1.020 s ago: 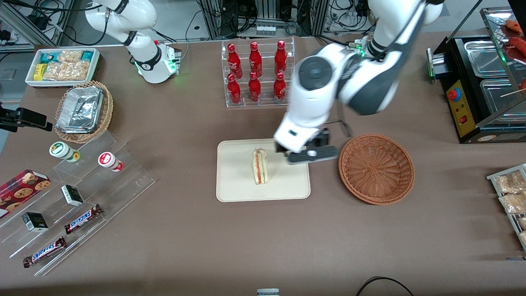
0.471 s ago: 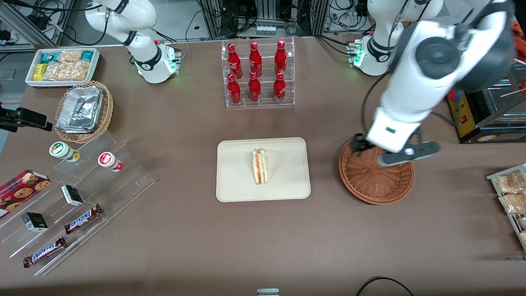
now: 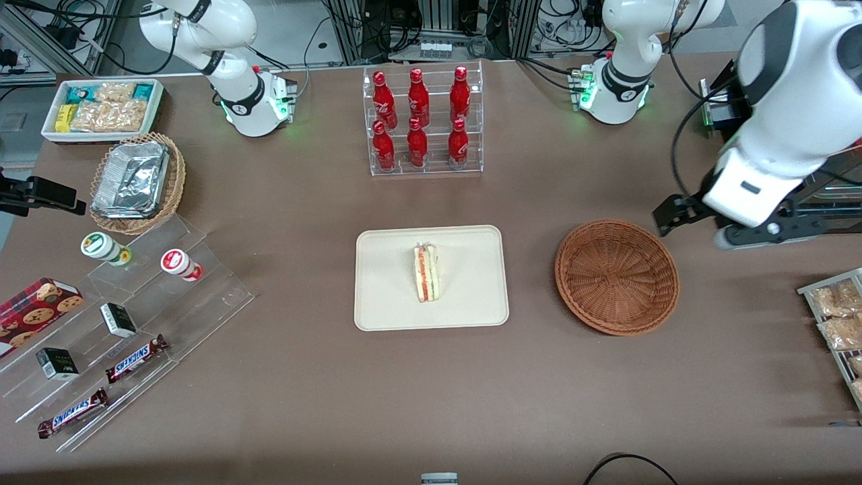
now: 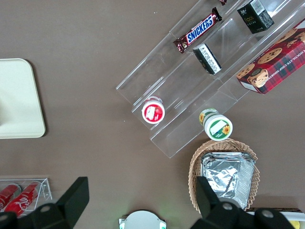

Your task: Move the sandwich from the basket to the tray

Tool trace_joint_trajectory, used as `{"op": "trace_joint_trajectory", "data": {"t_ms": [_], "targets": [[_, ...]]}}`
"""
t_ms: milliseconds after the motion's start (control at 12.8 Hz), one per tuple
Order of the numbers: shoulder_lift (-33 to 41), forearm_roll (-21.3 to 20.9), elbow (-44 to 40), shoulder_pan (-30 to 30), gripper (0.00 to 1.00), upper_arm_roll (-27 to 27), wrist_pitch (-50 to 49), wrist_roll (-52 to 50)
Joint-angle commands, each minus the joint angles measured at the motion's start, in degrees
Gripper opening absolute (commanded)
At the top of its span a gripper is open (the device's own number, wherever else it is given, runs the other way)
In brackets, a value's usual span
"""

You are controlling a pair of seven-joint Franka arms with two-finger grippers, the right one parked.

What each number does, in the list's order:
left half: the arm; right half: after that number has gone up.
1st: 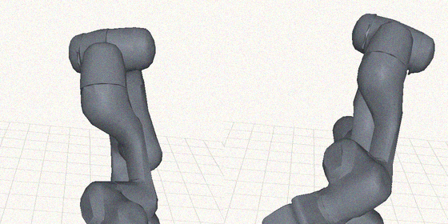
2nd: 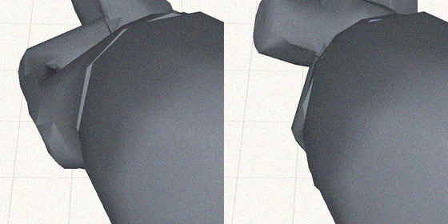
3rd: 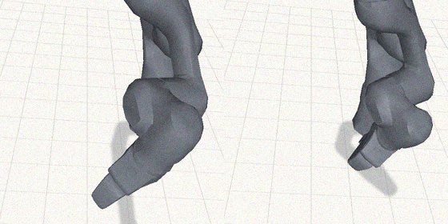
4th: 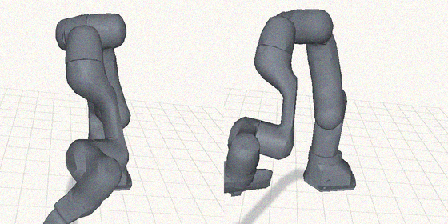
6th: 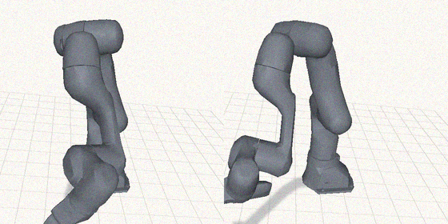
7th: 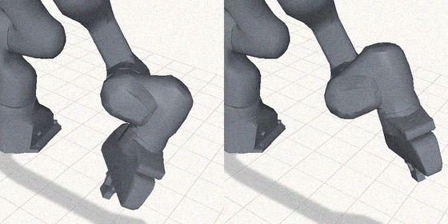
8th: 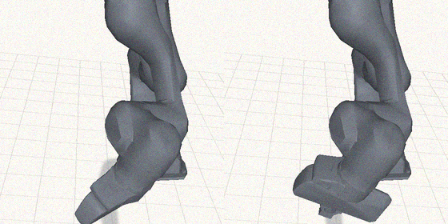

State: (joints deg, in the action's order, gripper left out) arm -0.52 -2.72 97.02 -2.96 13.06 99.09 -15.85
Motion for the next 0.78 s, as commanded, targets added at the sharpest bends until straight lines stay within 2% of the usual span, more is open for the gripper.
{"op": "trace_joint_trajectory", "data": {"t_ms": [0, 157, 392, 706], "targets": [[4.0, 1.0, 3.2, -1.4, 1.0, 0.5, -1.5, 2.5], [5.4, 1.0, 3.6, 0.2, 1.0, -2.7, -2.8, 4.7], [7.6, 1.0, 4.8, 9.3, 1.0, -13.1, -3.7, 6.3], [9.3, 1.0, 7.0, 9.5, 1.0, -14.7, -3.4, 9.0]]}}
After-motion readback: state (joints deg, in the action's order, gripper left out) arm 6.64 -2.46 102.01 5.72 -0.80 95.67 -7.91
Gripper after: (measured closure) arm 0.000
